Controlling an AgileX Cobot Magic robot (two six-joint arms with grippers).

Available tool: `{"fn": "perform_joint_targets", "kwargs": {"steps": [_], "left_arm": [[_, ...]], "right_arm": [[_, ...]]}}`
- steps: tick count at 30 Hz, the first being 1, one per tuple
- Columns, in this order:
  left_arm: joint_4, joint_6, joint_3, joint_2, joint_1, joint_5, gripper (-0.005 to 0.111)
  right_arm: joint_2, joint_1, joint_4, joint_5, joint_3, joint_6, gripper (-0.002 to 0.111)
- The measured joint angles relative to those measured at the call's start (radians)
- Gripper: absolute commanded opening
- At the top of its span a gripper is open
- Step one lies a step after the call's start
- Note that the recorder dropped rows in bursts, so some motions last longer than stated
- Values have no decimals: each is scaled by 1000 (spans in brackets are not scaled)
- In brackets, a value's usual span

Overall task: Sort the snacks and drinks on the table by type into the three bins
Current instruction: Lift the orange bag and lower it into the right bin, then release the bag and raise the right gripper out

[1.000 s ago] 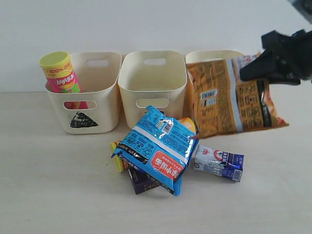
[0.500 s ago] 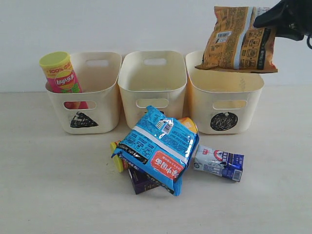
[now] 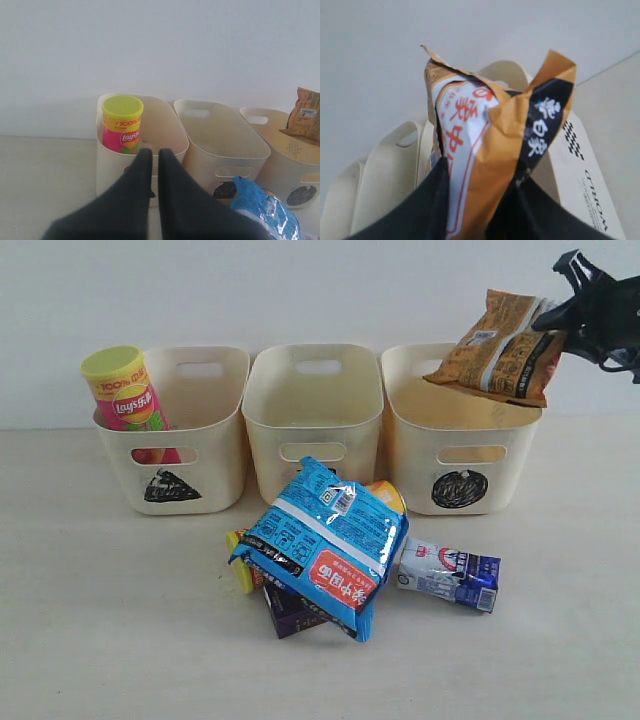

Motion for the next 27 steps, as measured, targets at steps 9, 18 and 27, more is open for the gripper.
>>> {"fn": "perform_joint_targets", "kwargs": {"steps": [9,18,27], "left_arm": [[0,0,0,0,0,0,4],[0,0,0,0,0,0,4],[0,0,0,0,0,0,4]], "right_arm": [[49,16,36,-12,-6,-61,32],[49,77,50,-62,-20,-113,87],[-45,77,-56,-52,-20,-115,62]]}}
